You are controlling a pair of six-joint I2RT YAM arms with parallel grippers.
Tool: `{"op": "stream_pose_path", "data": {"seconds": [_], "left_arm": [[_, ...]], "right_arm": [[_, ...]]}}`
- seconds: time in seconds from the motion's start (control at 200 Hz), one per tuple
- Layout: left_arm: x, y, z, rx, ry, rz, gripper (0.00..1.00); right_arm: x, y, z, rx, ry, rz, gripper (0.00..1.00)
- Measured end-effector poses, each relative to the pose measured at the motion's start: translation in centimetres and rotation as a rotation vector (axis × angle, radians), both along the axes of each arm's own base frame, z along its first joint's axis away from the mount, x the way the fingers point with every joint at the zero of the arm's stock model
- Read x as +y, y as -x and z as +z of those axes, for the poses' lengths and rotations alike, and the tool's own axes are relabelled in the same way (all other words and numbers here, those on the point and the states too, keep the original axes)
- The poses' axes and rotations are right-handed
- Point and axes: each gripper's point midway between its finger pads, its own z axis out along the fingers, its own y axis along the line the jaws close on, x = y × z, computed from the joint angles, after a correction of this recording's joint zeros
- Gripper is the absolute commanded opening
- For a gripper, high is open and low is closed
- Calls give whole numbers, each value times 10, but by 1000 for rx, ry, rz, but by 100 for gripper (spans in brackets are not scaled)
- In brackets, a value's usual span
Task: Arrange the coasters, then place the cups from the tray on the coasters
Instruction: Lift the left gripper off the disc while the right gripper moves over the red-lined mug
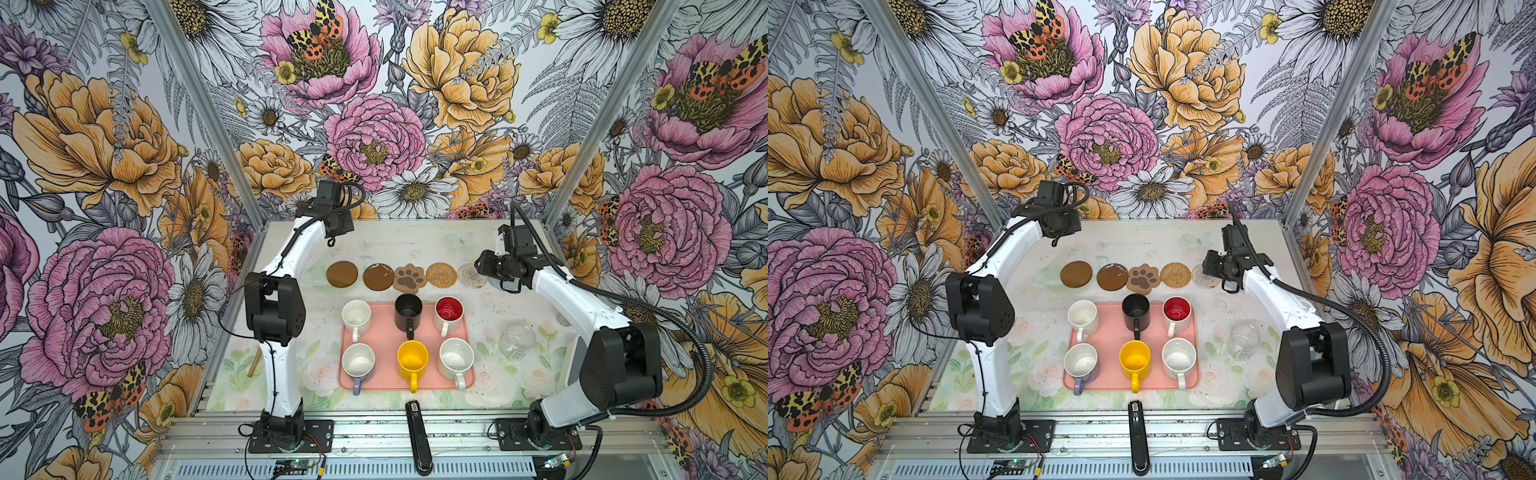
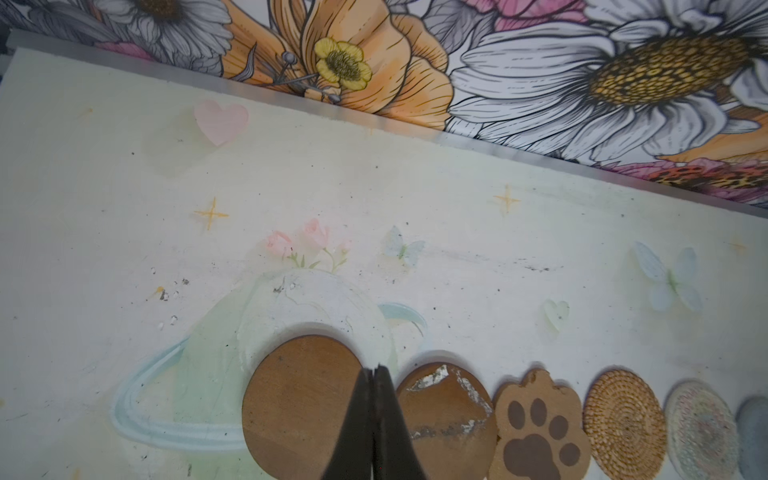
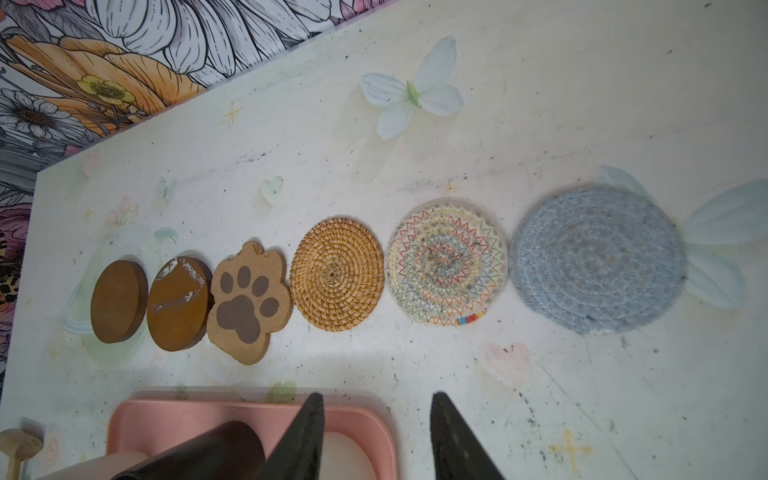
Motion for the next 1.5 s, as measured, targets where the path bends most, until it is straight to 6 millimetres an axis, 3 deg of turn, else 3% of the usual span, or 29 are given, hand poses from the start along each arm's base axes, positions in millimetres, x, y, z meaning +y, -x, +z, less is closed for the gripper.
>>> {"op": "stream_pose_path", "data": {"seconds": [0.085,0.19,0.37,0.52,0.666,0.866,1.211,1.501], "left_arm": [[-16,12,13,-41,7,-40,10],[-34,28,13,-55,17,-90,28],[-60,51,3,-57,17,-177,46],[-81,75,13,-100,27,-261,60],[-87,91,31,-165,71,-299,64],[-91,97,52,-240,103,-319,64],[-89,106,45,-255,115,-328,67],[-89,111,56,-304,133,-336,68]], "right_arm": [[6,9,8,-16,1,17,45],[16,21,11,-11,8,43,45],[39,48,3,48,21,104,46],[57,70,-8,115,45,151,48],[72,93,-20,179,61,192,49],[87,122,-32,249,69,219,50],[104,152,-37,307,54,222,51],[107,160,-48,360,61,203,53]]}}
